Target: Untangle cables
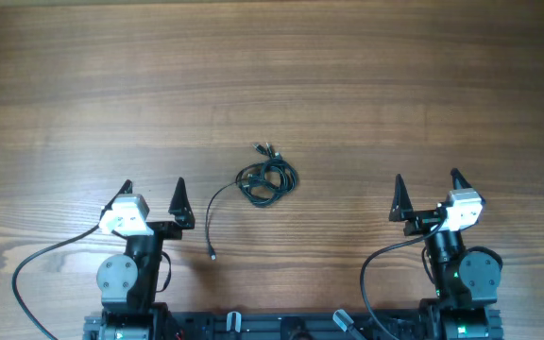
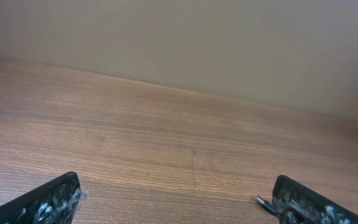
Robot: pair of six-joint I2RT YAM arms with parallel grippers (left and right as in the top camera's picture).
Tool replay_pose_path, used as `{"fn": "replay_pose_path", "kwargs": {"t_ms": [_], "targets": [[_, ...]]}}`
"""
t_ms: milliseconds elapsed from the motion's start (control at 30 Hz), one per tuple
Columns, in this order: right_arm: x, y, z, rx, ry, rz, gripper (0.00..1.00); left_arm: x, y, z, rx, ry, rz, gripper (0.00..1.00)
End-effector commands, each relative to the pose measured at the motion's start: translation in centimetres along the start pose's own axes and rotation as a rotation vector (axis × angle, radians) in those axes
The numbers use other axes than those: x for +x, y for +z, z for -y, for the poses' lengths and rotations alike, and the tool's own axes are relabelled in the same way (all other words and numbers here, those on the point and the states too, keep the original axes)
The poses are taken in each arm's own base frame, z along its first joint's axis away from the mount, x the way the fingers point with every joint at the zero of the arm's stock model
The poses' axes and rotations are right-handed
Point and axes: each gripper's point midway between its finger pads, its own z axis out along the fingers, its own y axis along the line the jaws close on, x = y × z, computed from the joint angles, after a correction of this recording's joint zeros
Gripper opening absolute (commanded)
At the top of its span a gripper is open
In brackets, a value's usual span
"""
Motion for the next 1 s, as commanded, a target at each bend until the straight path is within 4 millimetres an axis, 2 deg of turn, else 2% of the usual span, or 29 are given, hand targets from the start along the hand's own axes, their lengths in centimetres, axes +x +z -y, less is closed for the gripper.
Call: {"fn": "replay_pose_path", "kwargs": {"t_ms": [0,300,500,633,800,967], "targets": [[-0.1,0.0,0.2,0.011,-0.013,0.003,1.00,0.3,0.0,-0.3,-0.015,-0.006,-0.010,1.00],[-0.1,0.0,0.2,0.011,-0.013,0.004,1.00,-0.2,0.0,-0.6,-0.033,-0.007,0.009,1.00],[-0.1,0.0,0.2,0.011,-0.012,0.003,1.00,-0.4,-0.1,1.2,0.070,-0.010,0.010,1.00],[-0.1,0.0,0.2,0.011,-0.013,0.003,1.00,-1.8,-0.8,3.6,0.188,-0.062,-0.009,1.00],[-0.1,0.0,0.2,0.011,-0.012,0.003,1.00,-3.8,-1.1,4.1,0.179,-0.067,-0.073,1.00],[-0.1,0.0,0.2,0.011,-0.013,0.003,1.00,-5.4,-0.1,5.1,0.191,-0.043,-0.204,1.00]]}}
